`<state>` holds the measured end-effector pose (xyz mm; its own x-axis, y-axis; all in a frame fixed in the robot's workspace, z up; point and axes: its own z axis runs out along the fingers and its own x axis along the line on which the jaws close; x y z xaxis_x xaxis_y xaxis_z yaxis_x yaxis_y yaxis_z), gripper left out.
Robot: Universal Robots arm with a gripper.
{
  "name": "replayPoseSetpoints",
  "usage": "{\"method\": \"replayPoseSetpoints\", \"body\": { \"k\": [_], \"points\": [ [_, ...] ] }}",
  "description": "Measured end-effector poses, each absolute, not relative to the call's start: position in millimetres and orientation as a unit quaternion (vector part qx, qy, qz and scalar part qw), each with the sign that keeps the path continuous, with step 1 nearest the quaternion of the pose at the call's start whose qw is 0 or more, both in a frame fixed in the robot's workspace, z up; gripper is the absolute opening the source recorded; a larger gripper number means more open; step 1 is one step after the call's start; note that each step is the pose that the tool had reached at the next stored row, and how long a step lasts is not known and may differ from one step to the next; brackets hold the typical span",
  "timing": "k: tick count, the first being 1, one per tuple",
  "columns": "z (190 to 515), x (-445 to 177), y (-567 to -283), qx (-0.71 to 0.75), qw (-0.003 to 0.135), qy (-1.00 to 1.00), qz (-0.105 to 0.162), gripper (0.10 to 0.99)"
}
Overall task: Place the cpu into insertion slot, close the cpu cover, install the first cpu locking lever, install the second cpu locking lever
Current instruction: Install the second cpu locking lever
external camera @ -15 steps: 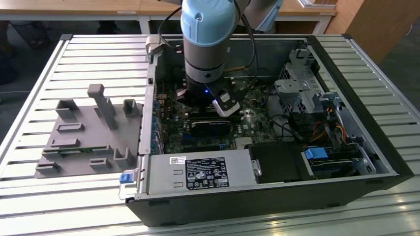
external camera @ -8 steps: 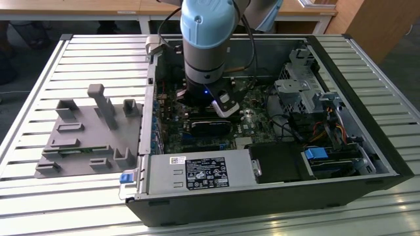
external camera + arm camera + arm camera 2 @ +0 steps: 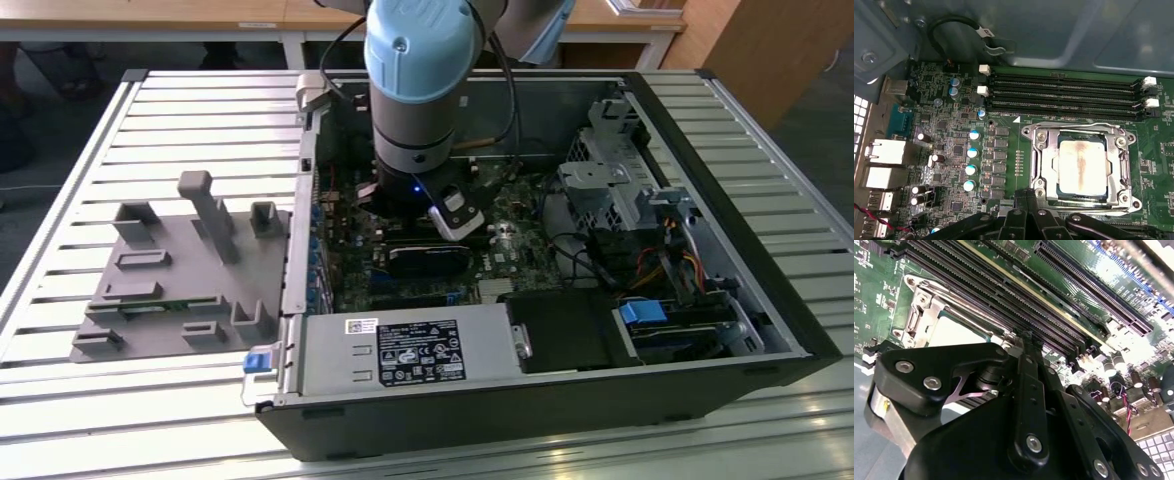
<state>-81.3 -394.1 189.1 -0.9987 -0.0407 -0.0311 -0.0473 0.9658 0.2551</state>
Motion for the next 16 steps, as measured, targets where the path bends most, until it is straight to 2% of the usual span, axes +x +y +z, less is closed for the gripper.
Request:
{"method": "replayPoseSetpoints", "body": {
  "k": [16],
  "points": [
    [206,-81,-394,-0.022,0.013,0.991,0.131,0.106]
  ]
}}
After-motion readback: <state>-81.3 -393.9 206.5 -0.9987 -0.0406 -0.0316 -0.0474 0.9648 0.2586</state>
